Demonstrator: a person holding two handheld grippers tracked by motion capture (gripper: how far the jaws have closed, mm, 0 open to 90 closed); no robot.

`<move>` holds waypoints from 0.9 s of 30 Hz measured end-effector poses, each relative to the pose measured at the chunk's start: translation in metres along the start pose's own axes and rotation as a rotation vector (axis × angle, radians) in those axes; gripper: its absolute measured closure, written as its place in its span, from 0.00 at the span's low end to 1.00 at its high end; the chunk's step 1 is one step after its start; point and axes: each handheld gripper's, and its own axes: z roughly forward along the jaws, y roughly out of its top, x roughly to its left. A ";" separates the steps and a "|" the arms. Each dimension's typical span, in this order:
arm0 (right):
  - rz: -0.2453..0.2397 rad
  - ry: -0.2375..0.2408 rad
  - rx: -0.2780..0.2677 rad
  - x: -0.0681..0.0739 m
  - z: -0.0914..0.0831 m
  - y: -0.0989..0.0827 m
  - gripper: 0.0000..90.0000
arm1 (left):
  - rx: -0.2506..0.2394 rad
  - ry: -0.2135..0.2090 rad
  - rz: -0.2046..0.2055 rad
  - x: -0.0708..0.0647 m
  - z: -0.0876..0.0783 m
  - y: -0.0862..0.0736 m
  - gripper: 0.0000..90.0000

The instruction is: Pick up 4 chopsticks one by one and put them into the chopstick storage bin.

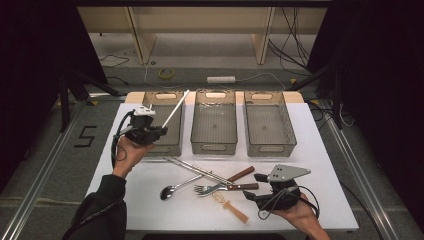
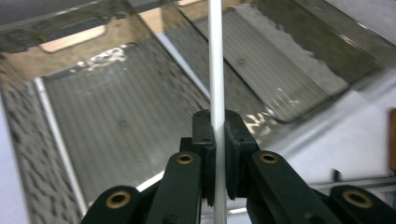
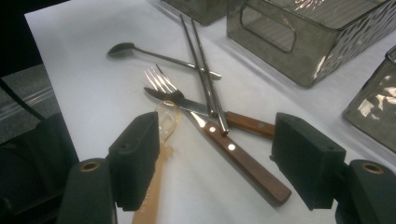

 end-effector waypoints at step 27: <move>-0.008 0.035 -0.016 0.009 0.001 0.000 0.36 | 0.082 0.161 -0.141 0.052 0.060 0.012 0.94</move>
